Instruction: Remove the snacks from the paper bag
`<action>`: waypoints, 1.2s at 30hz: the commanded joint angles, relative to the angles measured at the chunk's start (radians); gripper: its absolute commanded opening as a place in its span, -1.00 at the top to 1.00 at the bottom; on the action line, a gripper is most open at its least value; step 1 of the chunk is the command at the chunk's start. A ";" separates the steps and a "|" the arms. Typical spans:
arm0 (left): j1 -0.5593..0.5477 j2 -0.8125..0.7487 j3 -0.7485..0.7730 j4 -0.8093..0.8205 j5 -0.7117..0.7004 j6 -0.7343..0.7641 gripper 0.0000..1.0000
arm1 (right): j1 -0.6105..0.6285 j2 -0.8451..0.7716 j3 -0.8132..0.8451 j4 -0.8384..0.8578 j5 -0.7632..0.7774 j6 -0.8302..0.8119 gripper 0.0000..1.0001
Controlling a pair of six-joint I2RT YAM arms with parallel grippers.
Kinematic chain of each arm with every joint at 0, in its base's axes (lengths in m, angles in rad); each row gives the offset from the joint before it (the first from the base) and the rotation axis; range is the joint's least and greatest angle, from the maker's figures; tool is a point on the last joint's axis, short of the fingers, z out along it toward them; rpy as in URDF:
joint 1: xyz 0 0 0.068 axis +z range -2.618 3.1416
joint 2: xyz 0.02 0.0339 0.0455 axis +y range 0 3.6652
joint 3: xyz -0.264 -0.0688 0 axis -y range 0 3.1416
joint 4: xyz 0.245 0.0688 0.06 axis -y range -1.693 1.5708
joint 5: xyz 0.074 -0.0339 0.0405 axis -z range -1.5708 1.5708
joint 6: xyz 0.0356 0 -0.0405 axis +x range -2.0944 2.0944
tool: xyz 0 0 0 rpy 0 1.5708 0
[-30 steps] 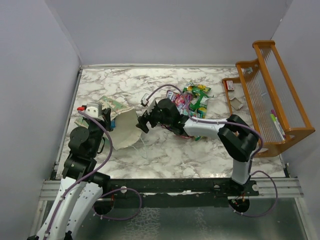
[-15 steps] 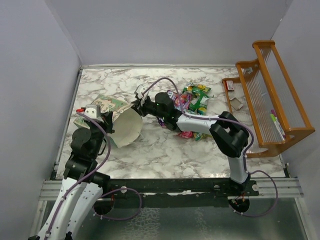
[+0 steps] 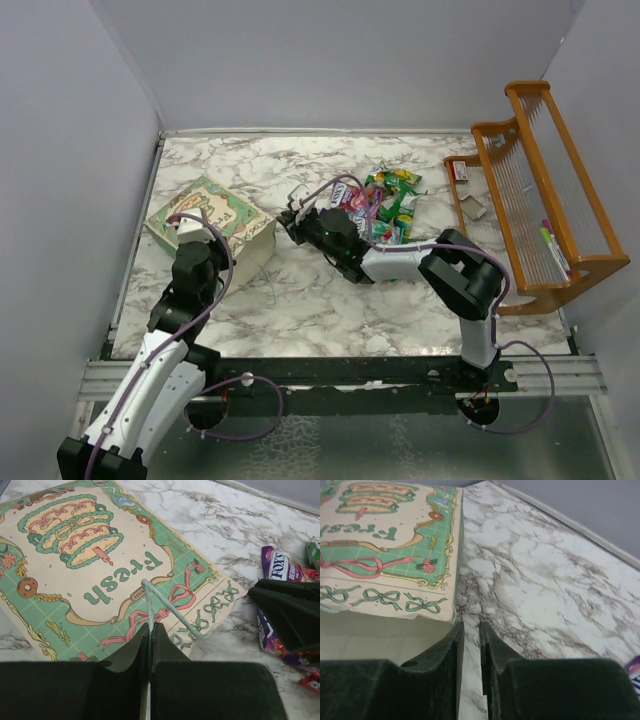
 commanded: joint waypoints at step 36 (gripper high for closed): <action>0.003 -0.298 -0.049 0.099 0.312 0.162 1.00 | 0.248 0.457 0.191 0.499 0.137 0.104 -0.11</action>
